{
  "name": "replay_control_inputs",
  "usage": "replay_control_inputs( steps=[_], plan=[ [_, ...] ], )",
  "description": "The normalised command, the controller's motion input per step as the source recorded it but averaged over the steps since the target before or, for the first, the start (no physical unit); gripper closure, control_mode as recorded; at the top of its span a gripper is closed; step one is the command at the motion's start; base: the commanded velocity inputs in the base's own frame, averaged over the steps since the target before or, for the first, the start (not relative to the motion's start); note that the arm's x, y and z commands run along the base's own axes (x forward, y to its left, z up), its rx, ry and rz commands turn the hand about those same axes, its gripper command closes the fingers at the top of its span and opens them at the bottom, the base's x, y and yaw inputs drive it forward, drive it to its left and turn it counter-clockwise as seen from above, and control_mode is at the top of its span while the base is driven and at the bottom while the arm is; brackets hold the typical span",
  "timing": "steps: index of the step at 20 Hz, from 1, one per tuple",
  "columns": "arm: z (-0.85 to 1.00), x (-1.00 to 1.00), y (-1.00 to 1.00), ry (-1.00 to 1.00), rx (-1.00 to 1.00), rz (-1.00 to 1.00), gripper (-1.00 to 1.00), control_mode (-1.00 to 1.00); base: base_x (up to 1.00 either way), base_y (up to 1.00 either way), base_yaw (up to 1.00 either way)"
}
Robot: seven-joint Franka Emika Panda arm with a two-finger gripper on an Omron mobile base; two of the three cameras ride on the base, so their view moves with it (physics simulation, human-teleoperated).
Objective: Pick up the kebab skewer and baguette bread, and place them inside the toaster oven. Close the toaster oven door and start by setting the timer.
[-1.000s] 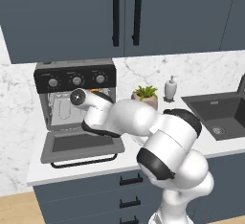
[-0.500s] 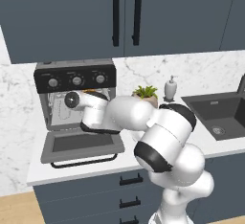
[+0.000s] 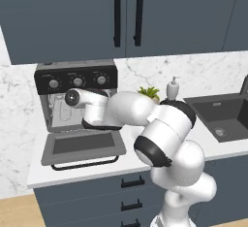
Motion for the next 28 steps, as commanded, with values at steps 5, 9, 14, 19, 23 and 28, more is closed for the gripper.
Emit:
replay_control_inputs(
  steps=[5, 9, 14, 19, 23, 28],
  plan=[
    [-0.05, 0.09, 0.0, -0.08, -0.01, 0.0, 1.0, -1.0, 0.0, 0.0, 0.0],
    [0.0, 0.21, 0.0, -0.04, 0.0, 0.0, 1.0, -1.0, 0.0, 0.0, 0.0],
    [0.01, 0.25, 0.0, 0.0, 0.0, 0.0, 1.0, -1.0, 0.0, 0.0, 0.0],
    [0.0, 0.12, 0.01, 0.0, 0.0, 0.0, -1.0, -1.0, 0.0, 0.0, 0.0],
    [0.0, 0.0, 0.0, 0.0, 0.0, 0.0, -1.0, -1.0, 0.0, 0.0, 0.0],
    [0.0, 0.0, 0.0, 0.0, 0.0, 0.0, -1.0, -1.0, 0.0, 0.0, 0.0]
  ],
)
